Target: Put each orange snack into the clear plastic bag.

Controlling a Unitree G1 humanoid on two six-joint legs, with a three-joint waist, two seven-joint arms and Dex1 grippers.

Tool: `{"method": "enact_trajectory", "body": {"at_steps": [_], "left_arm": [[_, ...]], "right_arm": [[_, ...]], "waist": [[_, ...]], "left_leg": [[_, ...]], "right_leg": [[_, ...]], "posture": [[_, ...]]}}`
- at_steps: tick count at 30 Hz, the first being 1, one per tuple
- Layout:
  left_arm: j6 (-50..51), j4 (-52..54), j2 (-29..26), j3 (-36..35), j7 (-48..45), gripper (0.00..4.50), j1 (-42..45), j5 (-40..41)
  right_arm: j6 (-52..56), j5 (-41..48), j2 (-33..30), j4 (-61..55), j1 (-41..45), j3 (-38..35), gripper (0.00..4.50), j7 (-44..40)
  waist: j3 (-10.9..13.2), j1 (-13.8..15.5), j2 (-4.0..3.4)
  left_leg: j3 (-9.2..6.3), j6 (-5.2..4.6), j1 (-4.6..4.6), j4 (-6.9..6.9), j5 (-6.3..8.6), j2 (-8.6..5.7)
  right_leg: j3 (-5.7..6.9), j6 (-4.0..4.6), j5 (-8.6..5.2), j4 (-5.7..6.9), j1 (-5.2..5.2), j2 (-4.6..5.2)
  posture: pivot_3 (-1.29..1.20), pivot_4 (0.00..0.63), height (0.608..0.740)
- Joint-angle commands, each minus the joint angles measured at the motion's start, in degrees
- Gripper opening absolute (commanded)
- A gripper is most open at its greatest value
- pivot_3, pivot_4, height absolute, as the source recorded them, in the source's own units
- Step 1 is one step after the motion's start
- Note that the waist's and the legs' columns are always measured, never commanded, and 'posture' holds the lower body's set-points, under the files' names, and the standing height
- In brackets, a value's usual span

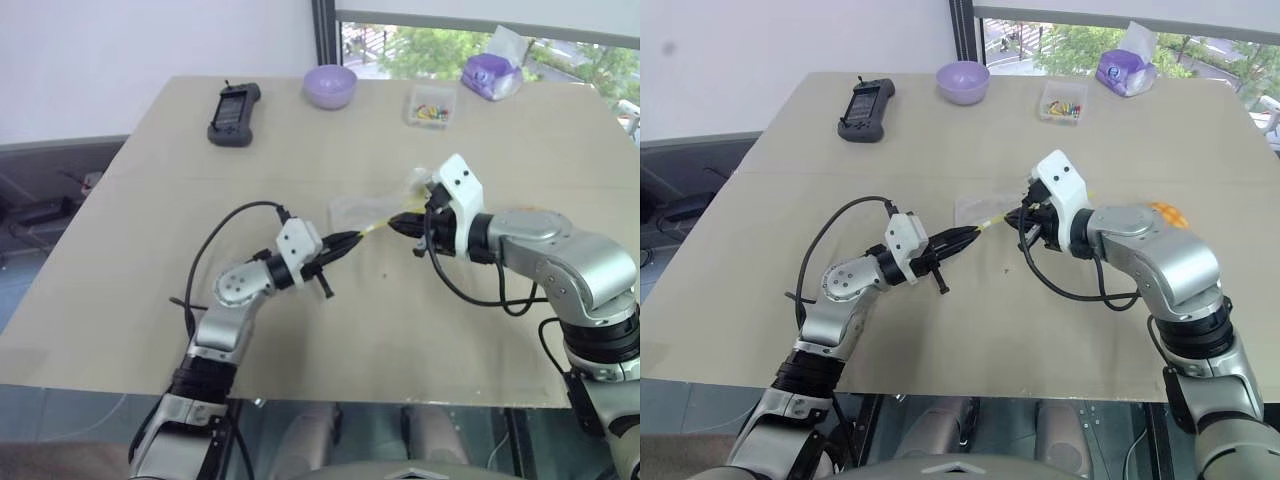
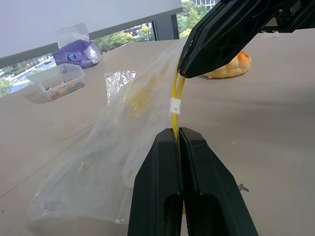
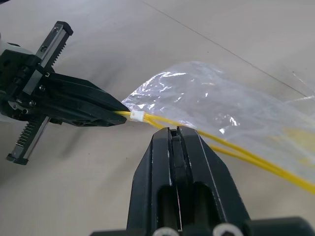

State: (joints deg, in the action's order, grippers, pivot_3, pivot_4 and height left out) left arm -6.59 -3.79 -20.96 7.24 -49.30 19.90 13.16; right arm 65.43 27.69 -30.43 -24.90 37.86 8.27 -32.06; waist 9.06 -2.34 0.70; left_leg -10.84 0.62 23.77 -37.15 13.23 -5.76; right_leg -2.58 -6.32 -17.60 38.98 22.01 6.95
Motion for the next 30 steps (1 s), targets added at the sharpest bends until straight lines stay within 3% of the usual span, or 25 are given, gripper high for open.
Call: {"method": "enact_trajectory", "body": {"at_steps": [1, 19, 24, 30], "left_arm": [[-0.8, 2.7, 0.1, 0.0, 0.0, 0.0, -0.3, 0.2], [-1.0, 3.5, -0.1, 0.5, -1.1, 0.0, -0.9, 0.2], [-0.9, 3.9, 0.2, 1.0, -1.5, 0.0, -0.7, 0.3], [-0.3, 5.0, 0.1, 1.3, -2.0, 0.0, -0.5, 0.7]], "right_arm": [[0.1, 0.2, -0.1, -1.0, 1.4, -0.9, 0.06, 0.4], [5.7, 0.3, 4.8, 1.9, 2.1, -4.2, 0.06, 7.4], [-1.3, -4.3, 3.2, 2.1, 1.7, 0.9, 0.06, 7.2], [-25.7, -19.7, -4.0, 5.2, -0.9, 14.1, 0.06, 2.7]], "waist": [[0.0, 0.0, 0.0], [0.0, 0.0, -0.01], [0.0, 0.0, -0.01], [0.0, 0.0, 0.0]], "left_leg": [[0.0, 0.0, 0.0, 0.0, 0.0, 0.0], [-0.01, 0.0, 0.0, 0.01, 0.0, 0.0], [0.0, 0.0, 0.0, 0.01, 0.0, 0.0], [0.01, 0.0, 0.0, 0.0, 0.0, -0.03]], "right_leg": [[0.0, 0.0, 0.0, 0.0, 0.0, 0.0], [0.0, 0.0, 0.0, 0.01, 0.0, 0.0], [0.0, 0.0, 0.0, 0.01, 0.01, 0.0], [0.01, 0.0, 0.0, -0.01, 0.01, 0.0]], "posture": [[0.0, 0.15, 0.74], [0.0, 0.15, 0.74], [0.0, 0.15, 0.74], [0.0, 0.15, 0.74]]}}
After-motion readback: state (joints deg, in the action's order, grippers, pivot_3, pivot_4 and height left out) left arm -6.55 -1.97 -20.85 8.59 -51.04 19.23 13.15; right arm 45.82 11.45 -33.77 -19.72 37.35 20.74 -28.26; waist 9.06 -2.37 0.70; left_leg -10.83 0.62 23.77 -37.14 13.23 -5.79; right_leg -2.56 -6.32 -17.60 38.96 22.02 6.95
